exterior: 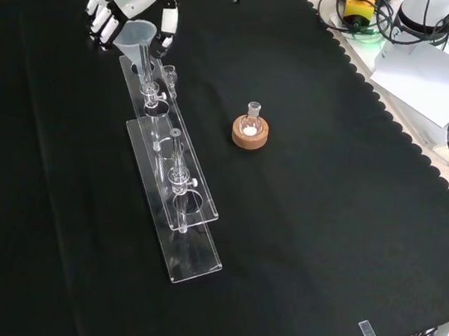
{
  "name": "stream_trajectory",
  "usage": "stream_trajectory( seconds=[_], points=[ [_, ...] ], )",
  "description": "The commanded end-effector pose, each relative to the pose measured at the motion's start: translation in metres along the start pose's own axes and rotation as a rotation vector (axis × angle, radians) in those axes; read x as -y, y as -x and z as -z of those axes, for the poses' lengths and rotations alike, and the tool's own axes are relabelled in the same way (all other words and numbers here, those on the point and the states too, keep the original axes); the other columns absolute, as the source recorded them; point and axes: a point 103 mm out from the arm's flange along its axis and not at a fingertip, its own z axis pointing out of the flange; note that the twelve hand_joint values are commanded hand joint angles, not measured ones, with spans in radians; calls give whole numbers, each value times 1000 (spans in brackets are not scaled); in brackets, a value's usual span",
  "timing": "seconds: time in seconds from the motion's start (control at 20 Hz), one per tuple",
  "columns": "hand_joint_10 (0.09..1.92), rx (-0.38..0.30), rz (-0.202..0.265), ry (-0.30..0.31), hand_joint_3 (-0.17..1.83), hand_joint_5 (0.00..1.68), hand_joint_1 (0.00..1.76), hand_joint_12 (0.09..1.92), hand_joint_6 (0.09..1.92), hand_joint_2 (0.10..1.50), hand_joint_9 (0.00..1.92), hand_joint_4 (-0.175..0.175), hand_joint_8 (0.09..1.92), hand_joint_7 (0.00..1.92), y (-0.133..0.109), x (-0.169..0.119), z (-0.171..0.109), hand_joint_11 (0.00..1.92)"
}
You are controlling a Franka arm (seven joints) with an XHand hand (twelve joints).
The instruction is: Put the funnel back on the funnel stand.
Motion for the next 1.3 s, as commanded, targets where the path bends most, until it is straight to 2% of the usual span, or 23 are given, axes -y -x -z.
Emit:
stream_trajectory(
  seconds=[0.05, 0.35, 0.6, 0.9, 1.05, 1.3],
  points=[
    [500, -26, 11, -11, 582, 426, 729, 1325, 472, 749, 717, -10, 613, 312, 1, 2, -5, 500],
    [622, -51, 23, -25, 566, 307, 690, 1405, 124, 701, 376, -22, 603, 55, 2, 6, -5, 347],
    [699, -66, 30, -5, 518, 203, 651, 1460, 87, 677, 131, -18, 315, 0, 3, 16, -4, 228],
    [723, -84, 8, 58, 495, 176, 638, 1480, 87, 672, 95, -19, 270, 0, 8, 48, 8, 192],
    [731, -114, -18, 95, 490, 178, 636, 1484, 87, 674, 109, -22, 288, 14, 11, 71, 15, 188],
    [725, -160, -64, 133, 466, 202, 635, 1487, 87, 689, 183, -29, 442, 11, 16, 113, 19, 197]
  ],
)
